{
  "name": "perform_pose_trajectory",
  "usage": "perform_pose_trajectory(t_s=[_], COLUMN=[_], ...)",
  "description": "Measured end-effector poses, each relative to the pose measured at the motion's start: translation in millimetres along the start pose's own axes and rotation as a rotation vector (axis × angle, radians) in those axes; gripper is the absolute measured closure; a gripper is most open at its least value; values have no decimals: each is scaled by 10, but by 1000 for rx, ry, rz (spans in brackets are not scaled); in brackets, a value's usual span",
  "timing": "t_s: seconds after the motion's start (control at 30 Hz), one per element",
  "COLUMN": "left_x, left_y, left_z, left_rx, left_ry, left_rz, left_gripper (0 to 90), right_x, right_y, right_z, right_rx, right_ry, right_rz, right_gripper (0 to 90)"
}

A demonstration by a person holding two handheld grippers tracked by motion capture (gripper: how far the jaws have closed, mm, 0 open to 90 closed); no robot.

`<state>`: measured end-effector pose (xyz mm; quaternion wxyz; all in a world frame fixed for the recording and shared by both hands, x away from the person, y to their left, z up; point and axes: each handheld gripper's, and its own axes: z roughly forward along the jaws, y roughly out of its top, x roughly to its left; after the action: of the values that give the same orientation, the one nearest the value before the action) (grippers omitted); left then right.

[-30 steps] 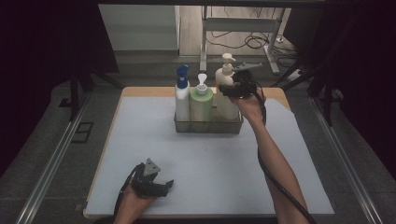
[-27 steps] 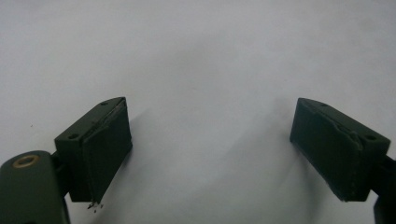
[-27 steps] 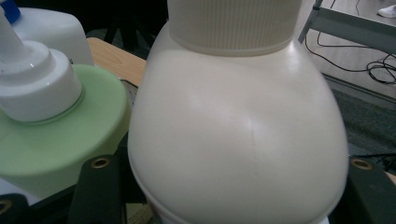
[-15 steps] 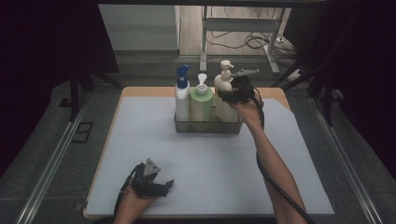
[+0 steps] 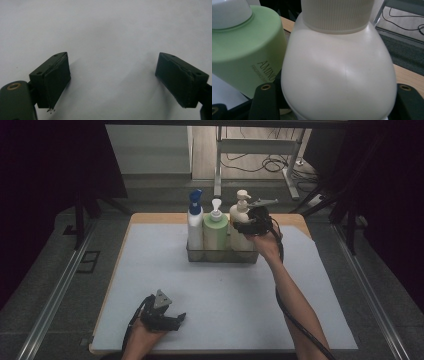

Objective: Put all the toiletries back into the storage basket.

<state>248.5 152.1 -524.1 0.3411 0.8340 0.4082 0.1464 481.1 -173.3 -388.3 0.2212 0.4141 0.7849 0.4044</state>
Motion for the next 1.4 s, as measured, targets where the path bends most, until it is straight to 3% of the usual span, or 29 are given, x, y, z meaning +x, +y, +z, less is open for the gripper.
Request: perform_pose_trajectory(t_s=[0.9, 1.27, 1.4], left_x=[2, 1, 1], left_y=[0, 0, 0], left_z=[0, 0, 0], left_rx=[1, 1, 1], left_ry=[-1, -1, -1], left_rz=[0, 1, 1], left_gripper=[123, 123, 123], right_x=[-15, -20, -59], right_y=[-223, -268, -287], right_z=[20, 1, -17], right_rx=[34, 19, -9], right_ry=[11, 23, 55], right_rz=[21, 23, 47], right_gripper=[368, 349, 321])
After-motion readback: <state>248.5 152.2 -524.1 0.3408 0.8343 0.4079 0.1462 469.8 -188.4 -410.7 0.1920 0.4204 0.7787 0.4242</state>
